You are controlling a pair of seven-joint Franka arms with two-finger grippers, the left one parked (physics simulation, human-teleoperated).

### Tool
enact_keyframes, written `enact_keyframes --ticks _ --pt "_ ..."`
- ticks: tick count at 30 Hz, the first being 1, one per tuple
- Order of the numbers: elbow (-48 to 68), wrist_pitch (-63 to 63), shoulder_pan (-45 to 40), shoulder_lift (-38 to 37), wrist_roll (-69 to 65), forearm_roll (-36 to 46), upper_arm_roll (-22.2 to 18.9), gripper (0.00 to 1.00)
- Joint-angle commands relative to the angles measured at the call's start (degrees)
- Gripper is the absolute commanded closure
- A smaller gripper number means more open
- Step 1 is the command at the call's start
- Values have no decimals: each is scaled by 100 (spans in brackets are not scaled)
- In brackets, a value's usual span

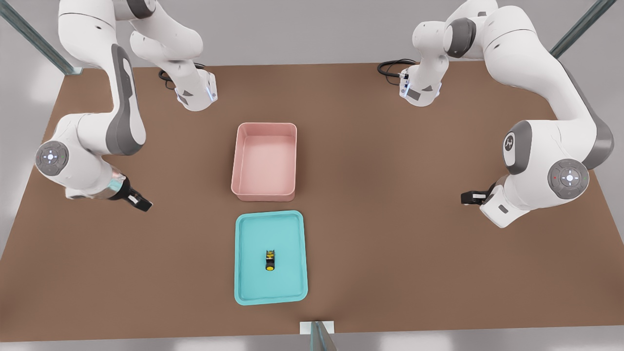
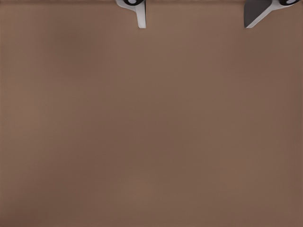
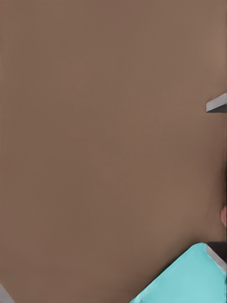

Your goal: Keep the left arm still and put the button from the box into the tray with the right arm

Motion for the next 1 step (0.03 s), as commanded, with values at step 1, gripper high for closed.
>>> enact_keyframes --ticks 1 --pt "204 -596 -16 116 -3239 16 -1 0"
